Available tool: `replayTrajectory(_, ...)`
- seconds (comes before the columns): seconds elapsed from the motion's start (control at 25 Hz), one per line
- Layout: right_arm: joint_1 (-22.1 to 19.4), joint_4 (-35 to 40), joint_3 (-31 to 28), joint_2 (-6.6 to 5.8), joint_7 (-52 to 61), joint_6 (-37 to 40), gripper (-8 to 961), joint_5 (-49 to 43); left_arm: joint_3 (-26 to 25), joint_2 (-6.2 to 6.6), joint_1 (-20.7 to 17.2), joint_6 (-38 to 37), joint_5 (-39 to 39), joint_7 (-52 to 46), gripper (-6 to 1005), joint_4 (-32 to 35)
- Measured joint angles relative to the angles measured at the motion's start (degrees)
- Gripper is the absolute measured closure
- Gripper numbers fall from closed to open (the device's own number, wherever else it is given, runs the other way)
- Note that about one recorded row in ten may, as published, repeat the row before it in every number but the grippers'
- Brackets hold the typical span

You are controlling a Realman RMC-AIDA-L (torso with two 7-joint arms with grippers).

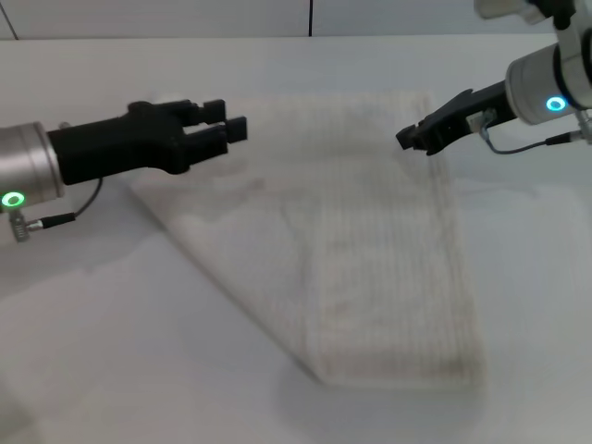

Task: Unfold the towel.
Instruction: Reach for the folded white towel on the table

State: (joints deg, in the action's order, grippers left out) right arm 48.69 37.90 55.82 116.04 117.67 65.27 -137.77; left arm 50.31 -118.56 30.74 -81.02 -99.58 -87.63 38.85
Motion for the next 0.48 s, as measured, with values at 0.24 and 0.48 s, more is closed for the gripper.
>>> replayTrajectory(0.24, 0.3, -1.3, 1.6, 0.13, 0.3, -1.2, 954, -0.9, 2.6, -0.18, 0.6, 2.0, 0.3, -0.8, 542, -0.4)
replayTrajectory(0.48, 0.1, -1.7, 1.7, 0.15, 0.8, -0.5, 954, -3.4, 2.6, -0.23, 0.9, 2.5, 0.4, -0.9, 543, -0.8)
